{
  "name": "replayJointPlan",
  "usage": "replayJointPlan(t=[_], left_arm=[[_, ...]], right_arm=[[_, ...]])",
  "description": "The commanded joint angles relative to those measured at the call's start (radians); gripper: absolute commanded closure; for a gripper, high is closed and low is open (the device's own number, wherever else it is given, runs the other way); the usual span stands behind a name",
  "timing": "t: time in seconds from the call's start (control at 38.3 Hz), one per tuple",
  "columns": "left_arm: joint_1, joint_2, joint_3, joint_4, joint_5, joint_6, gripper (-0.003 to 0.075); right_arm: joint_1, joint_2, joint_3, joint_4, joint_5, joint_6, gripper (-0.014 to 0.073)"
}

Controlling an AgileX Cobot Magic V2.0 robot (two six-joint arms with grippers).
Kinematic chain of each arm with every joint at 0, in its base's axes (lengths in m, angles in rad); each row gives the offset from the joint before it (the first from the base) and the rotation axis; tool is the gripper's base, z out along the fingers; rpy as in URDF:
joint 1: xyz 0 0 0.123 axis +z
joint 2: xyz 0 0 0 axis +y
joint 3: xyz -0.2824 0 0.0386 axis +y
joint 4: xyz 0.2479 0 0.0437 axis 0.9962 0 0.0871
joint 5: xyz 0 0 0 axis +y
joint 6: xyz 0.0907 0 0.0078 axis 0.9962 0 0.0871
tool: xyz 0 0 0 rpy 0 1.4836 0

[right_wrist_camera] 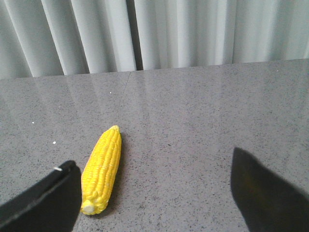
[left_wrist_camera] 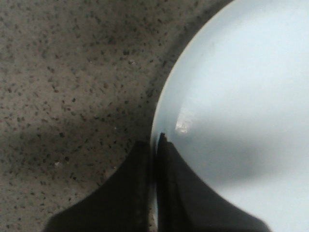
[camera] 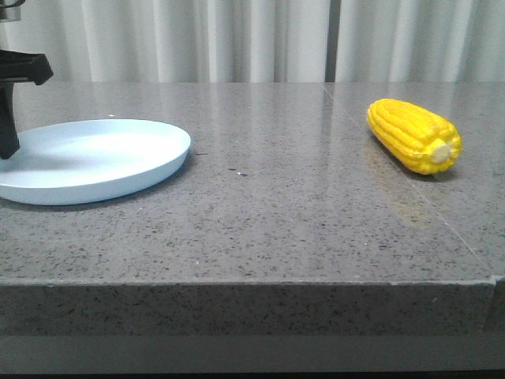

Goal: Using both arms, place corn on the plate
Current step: 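Lower the left gripper onto the pale blue plate's rim and grip it, then slide the plate toward the corn, release, and lift the left gripper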

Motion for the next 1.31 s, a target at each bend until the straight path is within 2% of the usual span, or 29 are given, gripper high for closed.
replayJointPlan(t=[0.0, 0.24, 0.37, 0.55, 0.73, 0.99, 1.07, 1.28], left_arm=[[-0.008, -0.036, -0.035, -0.006, -0.023, -0.003, 0.0741], [-0.021, -0.068, -0.164, -0.067, 0.032, -0.003, 0.0741], [-0.069, -0.069, -0.276, -0.087, 0.090, -0.003, 0.0741], [-0.150, -0.025, -0.359, -0.168, 0.086, -0.003, 0.0741], [-0.208, 0.063, -0.382, -0.181, 0.058, -0.003, 0.0741], [-0.218, 0.147, -0.382, -0.202, 0.040, -0.003, 0.0735], [-0.218, 0.151, -0.382, -0.202, 0.038, -0.003, 0.0697], [-0.216, 0.151, -0.382, -0.202, 0.044, -0.003, 0.0515]], right_arm=[[-0.008, 0.014, -0.034, -0.001, -0.084, -0.006, -0.0053], [-0.008, 0.014, -0.034, -0.001, -0.084, -0.006, -0.0053], [-0.008, 0.014, -0.034, -0.001, -0.083, -0.006, -0.0053], [-0.008, 0.014, -0.034, -0.001, -0.083, -0.006, -0.0053], [-0.008, 0.014, -0.034, -0.001, -0.083, -0.006, -0.0053], [-0.008, 0.014, -0.034, -0.001, -0.083, -0.006, -0.0053], [-0.008, 0.014, -0.034, -0.001, -0.083, -0.006, -0.0053], [-0.008, 0.014, -0.034, -0.001, -0.083, -0.006, -0.0053]])
